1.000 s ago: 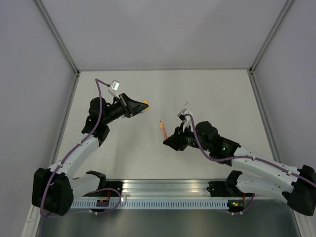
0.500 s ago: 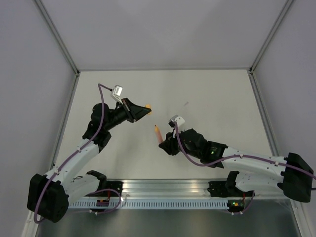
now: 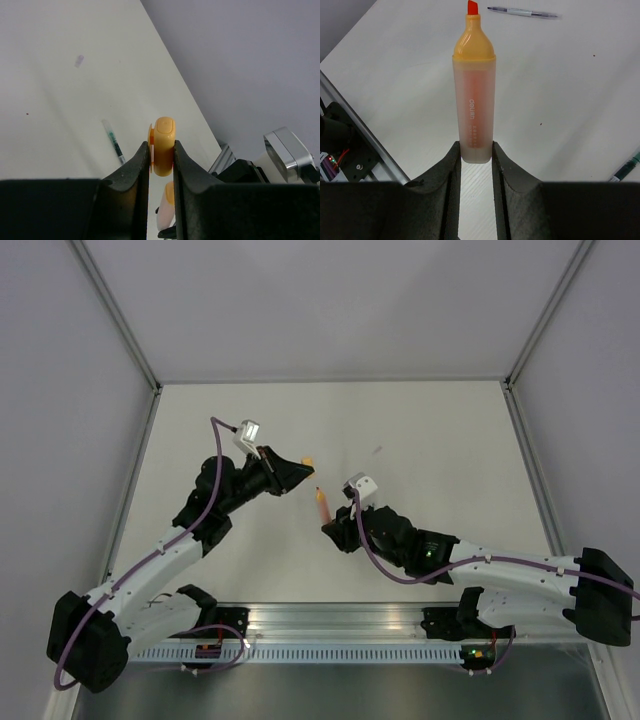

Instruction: Insert the pens into the pen caps

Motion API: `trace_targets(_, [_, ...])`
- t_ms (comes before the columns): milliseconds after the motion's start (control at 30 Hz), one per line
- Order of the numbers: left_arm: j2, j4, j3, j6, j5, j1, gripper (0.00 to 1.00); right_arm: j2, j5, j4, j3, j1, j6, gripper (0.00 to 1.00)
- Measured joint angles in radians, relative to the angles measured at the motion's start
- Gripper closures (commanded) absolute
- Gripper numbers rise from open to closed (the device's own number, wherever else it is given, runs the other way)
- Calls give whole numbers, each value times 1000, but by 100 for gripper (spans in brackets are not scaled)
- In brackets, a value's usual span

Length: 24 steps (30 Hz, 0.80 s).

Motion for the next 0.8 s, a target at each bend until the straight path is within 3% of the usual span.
trace_targets(800, [22,3,0,7,-58,-69,98,37,100,5,0,8,-2,100])
